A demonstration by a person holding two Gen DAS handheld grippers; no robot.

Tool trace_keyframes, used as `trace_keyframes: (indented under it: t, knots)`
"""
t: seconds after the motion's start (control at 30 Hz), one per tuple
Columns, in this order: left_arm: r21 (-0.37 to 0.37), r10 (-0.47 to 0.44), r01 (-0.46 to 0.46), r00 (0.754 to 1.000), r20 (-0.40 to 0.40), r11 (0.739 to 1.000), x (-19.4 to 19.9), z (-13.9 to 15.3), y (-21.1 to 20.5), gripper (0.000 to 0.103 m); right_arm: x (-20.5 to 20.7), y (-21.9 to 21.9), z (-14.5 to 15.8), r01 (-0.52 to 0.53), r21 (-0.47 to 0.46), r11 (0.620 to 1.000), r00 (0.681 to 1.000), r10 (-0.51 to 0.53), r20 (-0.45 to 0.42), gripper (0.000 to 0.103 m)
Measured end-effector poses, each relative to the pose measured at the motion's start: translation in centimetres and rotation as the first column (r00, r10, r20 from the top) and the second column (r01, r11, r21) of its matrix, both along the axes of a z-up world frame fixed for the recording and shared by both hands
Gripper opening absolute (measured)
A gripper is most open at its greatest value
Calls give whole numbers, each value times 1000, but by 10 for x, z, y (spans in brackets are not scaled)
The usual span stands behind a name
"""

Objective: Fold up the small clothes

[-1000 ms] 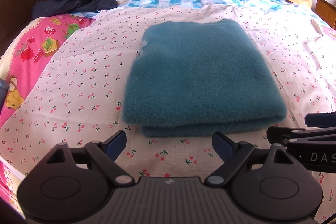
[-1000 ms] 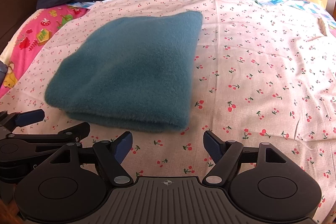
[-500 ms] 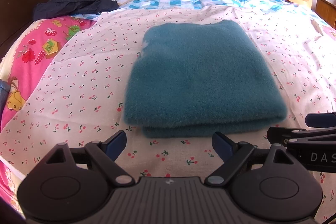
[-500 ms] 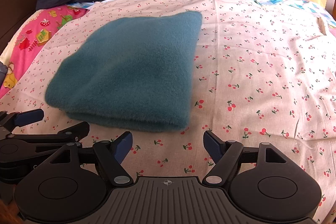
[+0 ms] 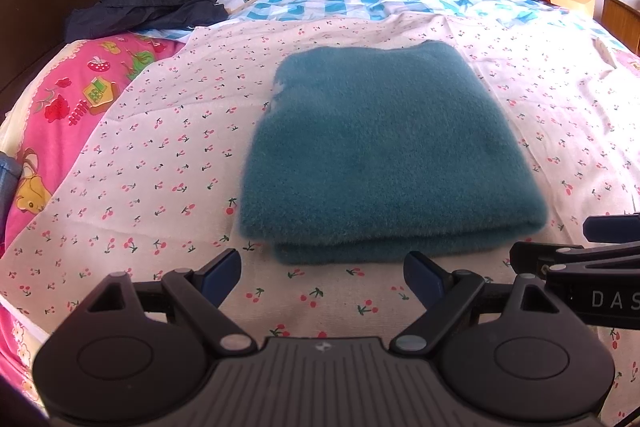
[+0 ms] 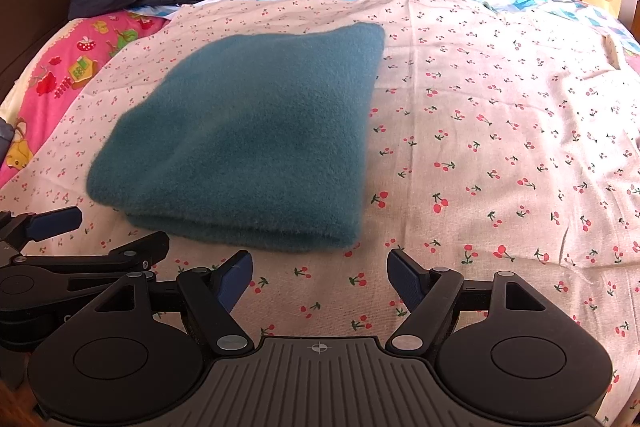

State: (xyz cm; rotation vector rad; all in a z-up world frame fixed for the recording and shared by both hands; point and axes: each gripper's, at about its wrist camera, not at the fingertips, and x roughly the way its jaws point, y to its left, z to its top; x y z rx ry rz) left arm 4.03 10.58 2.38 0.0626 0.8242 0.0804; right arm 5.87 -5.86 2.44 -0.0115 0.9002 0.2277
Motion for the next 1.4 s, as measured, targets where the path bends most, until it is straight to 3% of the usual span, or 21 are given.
trace_keyframes:
  t: [1.4]
  knots:
    - [-6, 7, -7, 1000, 10, 1000, -3, 1, 1, 90, -2, 6, 2, 8, -12, 1000, 1000, -8, 6, 76]
